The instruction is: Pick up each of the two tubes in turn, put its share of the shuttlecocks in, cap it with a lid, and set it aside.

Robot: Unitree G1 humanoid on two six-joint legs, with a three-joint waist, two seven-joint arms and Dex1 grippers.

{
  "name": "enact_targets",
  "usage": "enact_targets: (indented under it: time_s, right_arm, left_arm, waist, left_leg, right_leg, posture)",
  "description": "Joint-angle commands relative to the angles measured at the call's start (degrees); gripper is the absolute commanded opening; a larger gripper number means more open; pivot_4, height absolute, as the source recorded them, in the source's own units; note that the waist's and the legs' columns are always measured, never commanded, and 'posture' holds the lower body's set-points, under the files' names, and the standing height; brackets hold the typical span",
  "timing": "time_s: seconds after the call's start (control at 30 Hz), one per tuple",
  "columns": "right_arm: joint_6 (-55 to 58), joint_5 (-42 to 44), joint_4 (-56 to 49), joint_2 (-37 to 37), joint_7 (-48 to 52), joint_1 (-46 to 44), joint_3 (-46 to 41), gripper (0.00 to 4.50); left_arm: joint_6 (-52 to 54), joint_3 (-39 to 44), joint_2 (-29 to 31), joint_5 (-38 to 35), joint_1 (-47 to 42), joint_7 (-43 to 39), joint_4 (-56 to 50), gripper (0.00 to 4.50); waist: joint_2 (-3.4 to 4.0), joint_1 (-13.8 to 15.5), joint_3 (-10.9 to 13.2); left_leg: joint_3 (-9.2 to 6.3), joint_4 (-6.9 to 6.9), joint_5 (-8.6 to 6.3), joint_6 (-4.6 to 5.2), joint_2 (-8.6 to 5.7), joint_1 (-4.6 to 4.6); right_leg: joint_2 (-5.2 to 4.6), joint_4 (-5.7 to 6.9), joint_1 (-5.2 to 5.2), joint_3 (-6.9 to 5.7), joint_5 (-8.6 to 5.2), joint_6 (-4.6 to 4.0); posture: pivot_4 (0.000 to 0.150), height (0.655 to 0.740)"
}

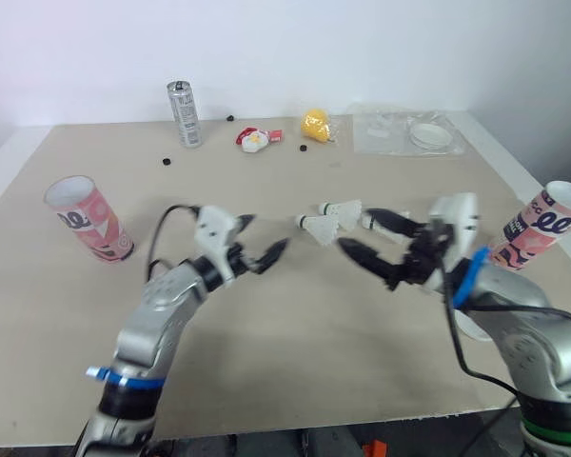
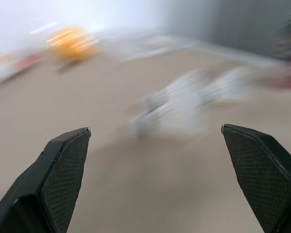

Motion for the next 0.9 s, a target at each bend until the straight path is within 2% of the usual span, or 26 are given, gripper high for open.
enact_targets:
  time_s: [0.03, 0.13, 0.23, 0.37, 0.5, 0.9]
  right_arm:
    - [-5.09, -4.53, 3.43, 2.18, 6.62, -3.8, 6.31, 4.48]
    - [-8.41, -7.58, 7.43, 5.16, 10.5, -7.01, 10.6, 4.48]
    - [-10.02, -9.14, 12.49, 9.39, 12.79, -10.98, 13.2, 4.48]
    - [-11.92, -11.33, 17.82, 12.56, 14.7, -13.81, 14.0, 4.48]
    - [-12.54, -12.22, 21.57, 14.81, 15.92, -15.48, 13.92, 4.48]
    - [-11.33, -12.37, 22.53, 18.0, 15.86, -16.27, 11.94, 4.48]
  left_arm:
    - [-3.83, 5.77, -1.78, 2.98, 3.45, 8.55, -4.65, 4.5]
    - [-5.37, 9.28, -3.97, 5.1, 8.16, 14.66, -6.54, 4.5]
    - [-8.06, 11.68, -6.09, 10.23, 12.49, 21.86, -6.18, 4.5]
    - [-9.83, 15.6, -8.32, 11.18, 12.27, 28.03, -3.08, 4.5]
    - [-11.01, 17.59, -6.73, 9.77, 9.5, 27.29, 2.47, 4.5]
    - [-14.7, 18.27, -1.14, 8.81, -0.87, 24.68, 21.92, 4.5]
  waist:
    - [-0.14, 0.65, 0.04]
    - [-0.25, 1.05, 0.07]
    - [-0.3, 1.0, 0.07]
    - [-0.43, 1.21, 0.1]
    - [-0.46, 0.91, 0.08]
    - [-0.46, 0.89, 0.08]
  left_leg:
    - [-0.03, 0.01, 0.0, 0.0, -0.03, -0.06]
    - [-0.03, 0.02, -0.01, -0.01, -0.06, -0.1]
    - [0.0, 0.02, -0.02, -0.02, -0.08, -0.1]
    - [-0.13, 0.1, -0.01, -0.02, -0.07, -0.12]
    - [-0.14, 0.22, 0.0, -0.03, 0.0, -0.1]
    - [-0.24, 0.22, 0.01, -0.05, 0.09, -0.11]
  right_leg:
    - [-0.05, -0.01, 0.0, -0.03, -0.01, 0.02]
    - [-0.12, -0.02, -0.02, -0.06, -0.01, 0.01]
    - [-0.2, -0.02, -0.02, -0.05, 0.01, -0.03]
    - [-0.16, -0.01, 0.0, -0.21, 0.06, -0.03]
    - [-0.07, 0.01, 0.02, -0.28, 0.17, -0.1]
    - [0.11, 0.05, 0.0, -0.29, 0.3, -0.33]
  posture:
    - [0.15, 0.74]
    - [0.15, 0.74]
    - [0.15, 0.74]
    - [0.15, 0.74]
    - [0.15, 0.74]
    - [0.15, 0.74]
